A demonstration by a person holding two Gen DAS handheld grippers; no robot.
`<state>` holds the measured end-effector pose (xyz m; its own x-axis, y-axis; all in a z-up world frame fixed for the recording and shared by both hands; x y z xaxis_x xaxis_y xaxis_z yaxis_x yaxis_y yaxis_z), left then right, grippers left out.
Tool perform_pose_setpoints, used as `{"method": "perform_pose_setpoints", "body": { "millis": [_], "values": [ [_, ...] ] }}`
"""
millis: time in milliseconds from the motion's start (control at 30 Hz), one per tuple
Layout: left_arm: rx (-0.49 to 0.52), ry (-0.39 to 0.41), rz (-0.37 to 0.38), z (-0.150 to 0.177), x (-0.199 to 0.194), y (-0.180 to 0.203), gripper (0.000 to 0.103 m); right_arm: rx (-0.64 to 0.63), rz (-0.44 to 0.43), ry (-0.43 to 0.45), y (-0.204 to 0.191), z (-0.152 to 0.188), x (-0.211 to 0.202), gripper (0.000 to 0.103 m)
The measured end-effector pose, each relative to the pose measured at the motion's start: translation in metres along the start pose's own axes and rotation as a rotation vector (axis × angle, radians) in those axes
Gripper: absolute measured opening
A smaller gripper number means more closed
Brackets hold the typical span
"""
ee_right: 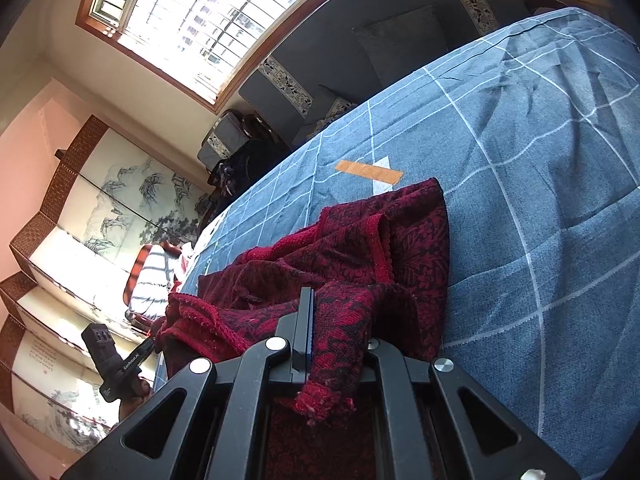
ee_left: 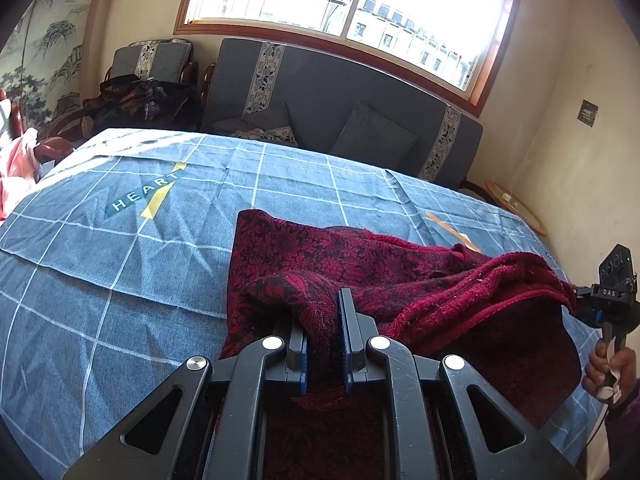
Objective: Fold small clothes
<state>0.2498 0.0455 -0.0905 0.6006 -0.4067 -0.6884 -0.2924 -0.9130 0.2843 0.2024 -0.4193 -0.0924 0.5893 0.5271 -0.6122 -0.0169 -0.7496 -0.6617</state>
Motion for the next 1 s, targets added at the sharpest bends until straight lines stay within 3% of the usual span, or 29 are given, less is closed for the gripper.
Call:
{"method": "perform_pose_setpoints", "body": {
  "millis": [767, 1000],
  "values": [
    [0.006, -0.047, -0.017, -0.002, 0.021, -0.004, 0.016, 0.01, 0.003, -0.009, -0.001, 0.003, -0.002, 0.009],
    [-0.042, -0.083, 0.022, -0.004, 0.026, -0.01, 0.018, 0.019, -0.001, -0.009, -0.002, 0.005, -0.001, 0.009]
  ]
}}
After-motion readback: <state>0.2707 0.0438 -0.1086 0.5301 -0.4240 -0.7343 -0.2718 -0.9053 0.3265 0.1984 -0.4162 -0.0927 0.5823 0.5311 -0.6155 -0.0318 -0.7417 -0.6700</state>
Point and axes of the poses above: each gripper's, at about its wrist camera, not at the fingertips, and x roughly the way its jaws point, y to its right, z to its underside, the point moved 3 cm from there along x, roughly the way its jaws point, and after that the axes turned 5 degrees about -y, right-handed, at the moved point
